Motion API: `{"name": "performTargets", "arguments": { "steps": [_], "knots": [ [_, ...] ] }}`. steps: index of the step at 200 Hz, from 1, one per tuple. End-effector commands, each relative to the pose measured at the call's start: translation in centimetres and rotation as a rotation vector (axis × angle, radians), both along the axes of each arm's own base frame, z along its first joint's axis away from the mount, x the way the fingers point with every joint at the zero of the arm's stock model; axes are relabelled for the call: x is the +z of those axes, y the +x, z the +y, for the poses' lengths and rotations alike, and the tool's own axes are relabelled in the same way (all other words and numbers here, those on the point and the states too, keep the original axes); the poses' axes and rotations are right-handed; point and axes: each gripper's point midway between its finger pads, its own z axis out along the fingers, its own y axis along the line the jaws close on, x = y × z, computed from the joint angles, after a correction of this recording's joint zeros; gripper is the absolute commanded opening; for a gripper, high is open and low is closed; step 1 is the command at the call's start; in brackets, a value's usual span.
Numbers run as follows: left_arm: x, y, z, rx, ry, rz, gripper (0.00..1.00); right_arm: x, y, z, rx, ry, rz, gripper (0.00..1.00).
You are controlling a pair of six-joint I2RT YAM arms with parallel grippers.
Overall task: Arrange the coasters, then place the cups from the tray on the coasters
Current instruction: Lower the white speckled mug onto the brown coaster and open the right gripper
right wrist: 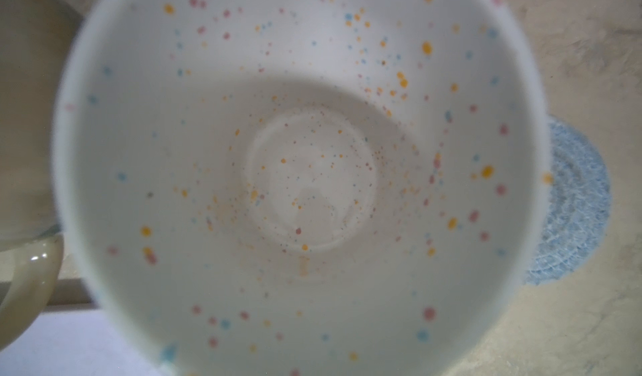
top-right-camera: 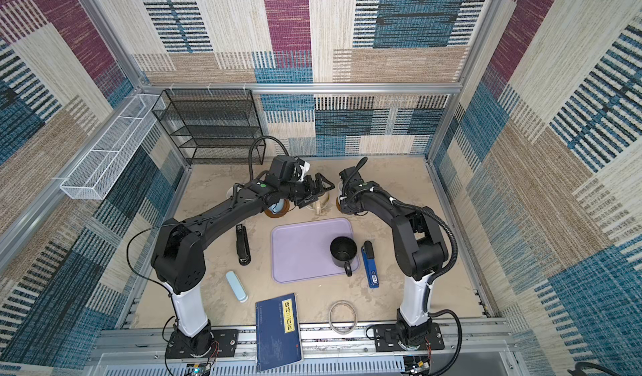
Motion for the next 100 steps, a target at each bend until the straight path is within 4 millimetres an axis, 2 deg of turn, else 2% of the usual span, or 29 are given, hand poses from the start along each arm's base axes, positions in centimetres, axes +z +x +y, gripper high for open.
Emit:
{"name": "performTargets", "arguments": {
  "steps": [1,40,72,100],
  "knots": [
    [0.86,0.06,-0.10,-0.005,-0.019,-0.023,1.00,0.52,0.78,-0.17,-0.030,-0.001,-0.037,0.00],
    [0.84,0.10,-0.20,-0.005,-0.023,-0.023,1.00,0.10,0.41,0.05,-0.023,0.014,-0.026,0.00],
    [0.94,0.10,-0.17,-0.002,-0.025,-0.022,1.00,0.06,0.41,-0.09,-0.032,0.012,-0.027,0.09],
    [0.96,0.04,-0.09,-0.001,-0.022,-0.022,1.00,-0.02,0.40,0.00,-0.031,0.016,-0.022,0.10]
  ]
}}
